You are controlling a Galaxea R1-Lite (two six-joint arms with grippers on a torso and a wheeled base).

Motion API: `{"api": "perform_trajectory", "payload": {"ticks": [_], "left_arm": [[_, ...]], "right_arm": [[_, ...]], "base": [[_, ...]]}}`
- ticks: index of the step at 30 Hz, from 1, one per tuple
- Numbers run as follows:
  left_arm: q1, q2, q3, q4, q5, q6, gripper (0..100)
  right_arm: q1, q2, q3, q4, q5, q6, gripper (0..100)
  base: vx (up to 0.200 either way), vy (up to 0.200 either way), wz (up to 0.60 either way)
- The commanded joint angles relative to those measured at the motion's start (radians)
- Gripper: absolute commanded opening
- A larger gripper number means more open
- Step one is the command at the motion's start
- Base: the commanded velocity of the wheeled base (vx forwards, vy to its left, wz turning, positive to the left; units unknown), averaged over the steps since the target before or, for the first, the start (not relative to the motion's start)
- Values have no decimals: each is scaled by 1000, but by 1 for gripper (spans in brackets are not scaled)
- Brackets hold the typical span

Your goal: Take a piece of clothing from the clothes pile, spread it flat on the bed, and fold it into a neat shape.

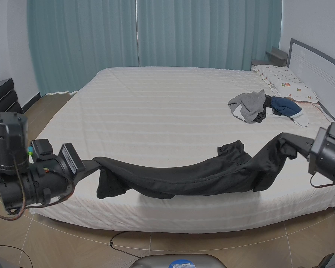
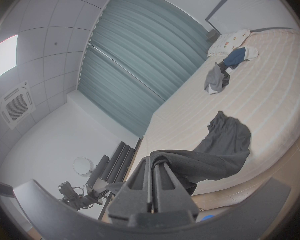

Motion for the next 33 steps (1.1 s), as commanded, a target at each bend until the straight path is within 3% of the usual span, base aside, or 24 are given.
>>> {"api": "perform_trajectory", "payload": {"ticks": [1, 8, 16, 33], "left_arm": [[12, -148, -216, 148, 0, 17, 0], [67, -34, -444, 231, 0, 28, 0], [150, 199, -590, 229, -4, 28, 0], [233, 521, -774, 215, -17, 25, 0]], "right_arm": [[-21, -237, -320, 258, 15, -8, 0], [-143, -33, -693, 334, 56, -8, 0], [-231, 318, -930, 345, 68, -8, 0], [-223, 611, -993, 224, 67, -32, 0]], "base": [[0, 0, 0], [0, 0, 0], [0, 0, 0], [188, 0, 0]]}}
